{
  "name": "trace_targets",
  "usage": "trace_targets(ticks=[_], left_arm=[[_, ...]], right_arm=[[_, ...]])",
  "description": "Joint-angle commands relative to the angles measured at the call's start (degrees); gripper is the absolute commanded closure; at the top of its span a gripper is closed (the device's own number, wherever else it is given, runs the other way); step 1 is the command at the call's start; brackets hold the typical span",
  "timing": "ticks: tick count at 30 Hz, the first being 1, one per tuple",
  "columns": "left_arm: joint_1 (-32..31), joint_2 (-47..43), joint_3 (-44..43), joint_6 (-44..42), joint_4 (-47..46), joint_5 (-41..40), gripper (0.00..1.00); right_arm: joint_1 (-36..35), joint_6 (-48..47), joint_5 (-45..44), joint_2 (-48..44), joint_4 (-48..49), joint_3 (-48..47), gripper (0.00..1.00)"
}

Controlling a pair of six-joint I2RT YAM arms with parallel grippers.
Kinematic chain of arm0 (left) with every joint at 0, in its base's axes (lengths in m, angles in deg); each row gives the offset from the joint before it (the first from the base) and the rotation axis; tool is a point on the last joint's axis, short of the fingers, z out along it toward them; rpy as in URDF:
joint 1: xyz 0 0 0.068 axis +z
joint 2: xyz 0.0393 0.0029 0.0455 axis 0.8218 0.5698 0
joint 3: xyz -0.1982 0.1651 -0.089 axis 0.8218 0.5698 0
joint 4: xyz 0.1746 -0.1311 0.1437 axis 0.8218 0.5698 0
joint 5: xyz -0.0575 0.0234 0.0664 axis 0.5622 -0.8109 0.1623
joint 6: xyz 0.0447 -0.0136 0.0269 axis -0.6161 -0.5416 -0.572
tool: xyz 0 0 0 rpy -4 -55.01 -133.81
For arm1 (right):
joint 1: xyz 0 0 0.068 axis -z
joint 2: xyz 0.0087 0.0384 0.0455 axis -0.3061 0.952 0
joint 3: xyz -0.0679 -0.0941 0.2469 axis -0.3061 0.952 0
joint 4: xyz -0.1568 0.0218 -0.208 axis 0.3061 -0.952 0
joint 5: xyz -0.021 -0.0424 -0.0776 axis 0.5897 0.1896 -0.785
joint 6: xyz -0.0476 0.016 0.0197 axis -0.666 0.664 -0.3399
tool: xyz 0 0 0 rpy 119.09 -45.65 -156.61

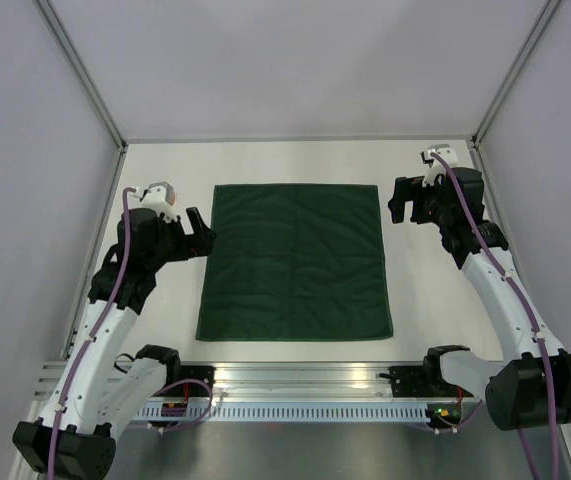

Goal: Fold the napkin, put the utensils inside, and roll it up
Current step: Fold the napkin at the center of the board.

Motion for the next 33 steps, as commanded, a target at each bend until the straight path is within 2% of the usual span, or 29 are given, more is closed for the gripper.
trace_targets(ticks=[1,3,5,8,9,11,12,14,15,17,19,26,33], left_arm=[[-0.16,0.65,-3.14,-1.94,0.09,2.49,0.04],[-0.68,1.61,-4.64,-1.15,0.18,2.32,0.05],[-3.74,2.49,-6.74,-0.10,0.53,-0.22,0.06],[-15.15,5.56,-8.94,3.59,-0.17,-9.96,0.06],[-22.41,6.79,-9.38,5.34,-0.70,-12.77,0.06],[-29.04,12.24,-10.26,6.93,-2.89,-19.02,0.06],[-35.16,14.78,-10.79,8.24,-3.68,-20.96,0.07],[-41.26,22.24,-13.06,8.69,-5.96,-27.02,0.07],[-46.34,24.62,-13.95,8.87,-6.50,-30.09,0.07],[-51.80,32.18,-16.76,9.05,-8.69,-31.26,0.08],[-54.63,38.75,-18.95,9.31,-10.53,-31.26,0.09],[-66.23,53.44,-25.99,8.96,-18.62,-30.30,0.11],[-70.99,63.56,-32.94,8.61,-19.86,-28.98,0.14]], right_arm=[[0.01,-0.16,-0.65,-1.01,-1.65,-1.10,0.02],[0.01,-0.07,-0.13,-0.48,-2.44,-1.63,0.02],[0.01,-0.16,-0.73,0.74,-2.79,-2.15,0.02],[0.09,-0.07,-3.20,3.20,-4.37,-4.26,0.02],[0.09,-0.07,-3.55,3.73,-4.55,-4.61,0.02],[0.09,-0.16,-4.43,4.70,-4.82,-4.88,0.02],[0.09,-0.16,-4.69,4.97,-4.82,-4.88,0.02],[0.09,-0.07,-5.92,5.06,-4.64,-4.97,0.02],[0.09,-0.07,-6.27,5.32,-4.47,-5.06,0.02],[0.09,-0.07,-7.07,5.58,-4.81,-5.58,0.02],[0.09,-0.07,-7.42,6.37,-4.90,-6.11,0.02],[0.09,0.36,-12.60,9.00,-5.17,-7.43,0.02],[0.09,0.63,-14.18,10.24,-5.52,-7.96,0.02]])
